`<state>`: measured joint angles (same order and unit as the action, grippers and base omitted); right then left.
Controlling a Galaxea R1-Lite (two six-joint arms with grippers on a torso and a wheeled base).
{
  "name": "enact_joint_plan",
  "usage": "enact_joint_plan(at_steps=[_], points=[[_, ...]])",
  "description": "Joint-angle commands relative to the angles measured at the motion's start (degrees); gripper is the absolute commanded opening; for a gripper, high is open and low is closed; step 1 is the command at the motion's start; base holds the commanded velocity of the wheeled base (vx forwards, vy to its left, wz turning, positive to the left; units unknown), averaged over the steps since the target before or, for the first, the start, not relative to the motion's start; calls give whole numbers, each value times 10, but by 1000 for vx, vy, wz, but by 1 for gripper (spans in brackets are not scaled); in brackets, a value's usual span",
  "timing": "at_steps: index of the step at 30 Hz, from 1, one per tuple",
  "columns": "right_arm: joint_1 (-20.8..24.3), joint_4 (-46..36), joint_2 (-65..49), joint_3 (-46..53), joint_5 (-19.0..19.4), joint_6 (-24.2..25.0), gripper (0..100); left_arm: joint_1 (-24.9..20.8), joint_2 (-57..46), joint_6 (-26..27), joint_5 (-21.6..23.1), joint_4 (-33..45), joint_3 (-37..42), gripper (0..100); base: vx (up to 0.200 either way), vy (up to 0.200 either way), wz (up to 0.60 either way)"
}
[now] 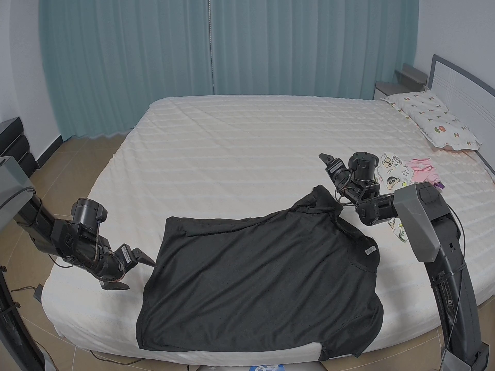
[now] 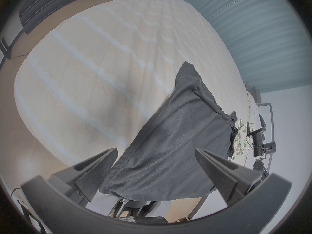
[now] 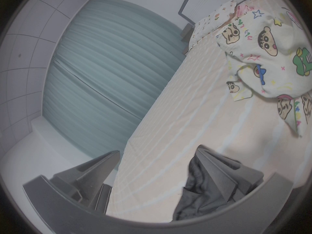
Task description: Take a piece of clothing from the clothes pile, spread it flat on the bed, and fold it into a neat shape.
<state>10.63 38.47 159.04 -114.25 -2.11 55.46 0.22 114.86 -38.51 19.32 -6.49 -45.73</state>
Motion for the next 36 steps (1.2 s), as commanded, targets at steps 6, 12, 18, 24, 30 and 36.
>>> enact_joint_plan(at_steps=[6, 12, 18, 24, 30, 36], points=[[-12, 7, -56, 122, 7, -38, 100, 0, -2, -1, 1, 0, 0, 100, 0, 0, 0], [-30, 8, -96, 235, 38, -117, 100, 0, -3, -15, 10, -1, -2, 100, 0, 0, 0], [-45, 6, -89, 268, 50, -177, 100, 0, -3, -19, 12, -1, -4, 100, 0, 0, 0], [-37, 6, -63, 263, 67, -203, 100, 0, 0, -19, 12, -2, -4, 100, 0, 0, 0], [-25, 5, -37, 250, 68, -252, 100, -1, 1, -19, 12, -2, -4, 100, 0, 0, 0], [-18, 4, -25, 234, 62, -257, 0, -1, 2, -18, 12, -2, -4, 100, 0, 0, 0]])
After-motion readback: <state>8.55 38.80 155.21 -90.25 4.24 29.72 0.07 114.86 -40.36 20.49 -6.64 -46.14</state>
